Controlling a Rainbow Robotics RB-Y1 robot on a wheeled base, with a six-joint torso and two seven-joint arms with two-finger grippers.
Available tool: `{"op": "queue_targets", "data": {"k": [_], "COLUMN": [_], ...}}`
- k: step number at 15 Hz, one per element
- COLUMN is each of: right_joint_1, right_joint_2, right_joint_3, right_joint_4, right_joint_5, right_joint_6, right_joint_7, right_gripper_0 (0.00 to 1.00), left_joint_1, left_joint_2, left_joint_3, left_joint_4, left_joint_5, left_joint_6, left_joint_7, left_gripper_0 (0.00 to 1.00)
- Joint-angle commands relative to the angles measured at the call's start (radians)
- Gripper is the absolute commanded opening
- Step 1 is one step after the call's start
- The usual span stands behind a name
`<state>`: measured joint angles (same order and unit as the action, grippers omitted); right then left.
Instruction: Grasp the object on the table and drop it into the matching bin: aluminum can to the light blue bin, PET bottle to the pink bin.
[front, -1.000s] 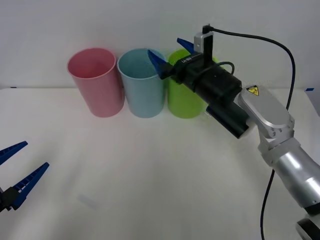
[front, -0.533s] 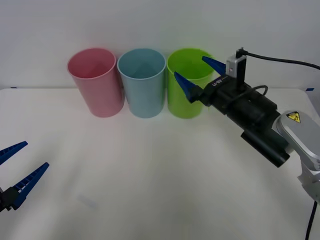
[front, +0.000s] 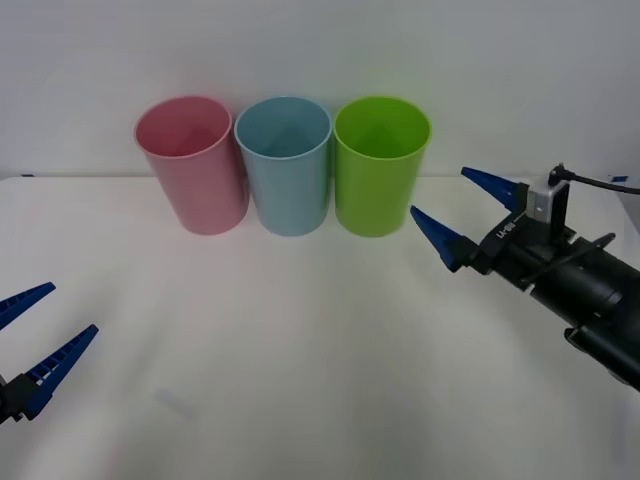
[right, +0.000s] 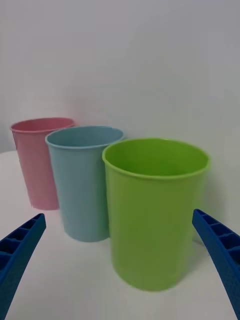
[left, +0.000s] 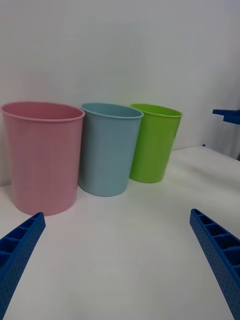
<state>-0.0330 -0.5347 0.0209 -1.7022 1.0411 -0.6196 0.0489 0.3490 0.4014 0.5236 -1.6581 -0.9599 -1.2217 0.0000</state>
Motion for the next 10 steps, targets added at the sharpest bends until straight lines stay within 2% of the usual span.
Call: {"op": "queue_targets", "data": {"k": [1,4,10], "right_joint_1": [0.093,0.185,0.332], "right_joint_2": [0.018,0.05,0.111], "right_joint_3": [-0.076,-0.159,-0.303], "right_joint_4": [0.001,0.001,-0.001], "right_joint_5": [-0.012,-0.012,-0.013], "right_joint_6": [-0.074,-0.15,-0.313], "right_joint_7": [0.083,0.137,0.141], "right_gripper_0": [1.0,1.0,1.0], "left_joint_1": [0.0,0.0,0.0], "left_joint_2": [0.0,0.0,0.0], "left_joint_3": [0.0,0.0,0.0], "left_joint_4": [0.0,0.0,0.0], "left_joint_5": [0.0,0.0,0.0], "left_joint_6": [0.0,0.0,0.0], "left_joint_7": [0.0,0.0,0.0], "left_gripper_0": [1.0,1.0,1.0]}}
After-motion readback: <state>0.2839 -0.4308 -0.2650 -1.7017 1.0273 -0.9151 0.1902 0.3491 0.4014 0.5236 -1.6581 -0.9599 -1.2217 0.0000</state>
